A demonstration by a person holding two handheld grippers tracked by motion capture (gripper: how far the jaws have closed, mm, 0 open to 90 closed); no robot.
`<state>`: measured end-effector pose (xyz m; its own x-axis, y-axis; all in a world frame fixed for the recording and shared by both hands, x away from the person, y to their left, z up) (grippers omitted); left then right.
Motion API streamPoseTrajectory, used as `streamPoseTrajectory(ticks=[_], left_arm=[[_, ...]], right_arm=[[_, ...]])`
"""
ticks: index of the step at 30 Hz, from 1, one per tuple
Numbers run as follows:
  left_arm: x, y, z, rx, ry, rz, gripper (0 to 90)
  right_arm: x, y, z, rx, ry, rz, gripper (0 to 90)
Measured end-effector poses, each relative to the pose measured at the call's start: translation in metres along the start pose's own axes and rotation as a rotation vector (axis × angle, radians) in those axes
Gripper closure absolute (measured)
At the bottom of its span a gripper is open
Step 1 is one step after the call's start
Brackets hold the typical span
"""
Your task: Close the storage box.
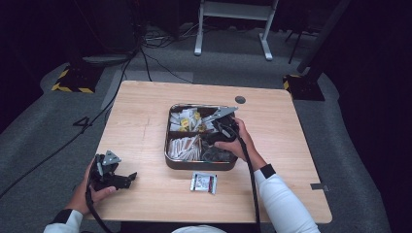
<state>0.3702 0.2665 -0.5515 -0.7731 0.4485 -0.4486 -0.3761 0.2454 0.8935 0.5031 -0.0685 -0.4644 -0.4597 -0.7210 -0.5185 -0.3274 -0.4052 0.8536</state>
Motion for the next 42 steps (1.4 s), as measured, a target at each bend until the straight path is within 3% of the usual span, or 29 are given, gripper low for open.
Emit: streamPoseTrajectory(ticks=[11,21,42], left_arm=[[0.0,0.0,0.0,0.0,0.0,0.0,0.4],[0.0,0.0,0.0,-0.001,0.001,0.0,0.4],[0.0,0.0,0.0,0.0,0.002,-0.001,0.4]], right_arm=[[0.019,0.021,-0.003,0.006,0.063,-0.005,20.5],[0.039,0.037,-0.009,0.033,0.084,0.0,20.7],[0.068,0.05,-0.011,0.079,0.107,0.022,20.3]])
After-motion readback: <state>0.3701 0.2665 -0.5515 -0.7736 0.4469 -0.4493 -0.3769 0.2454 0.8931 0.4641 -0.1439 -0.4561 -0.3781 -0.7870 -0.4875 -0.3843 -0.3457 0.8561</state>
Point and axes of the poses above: each handheld gripper's, and its own axes: y roughly backward along the jaws, x roughly out of its underside, z roughly to its left, the point moved 6 cm from there along -y, roughly forward along the jaws, and after that the axes turned 15 degrees about z, right-handed, at the moved point
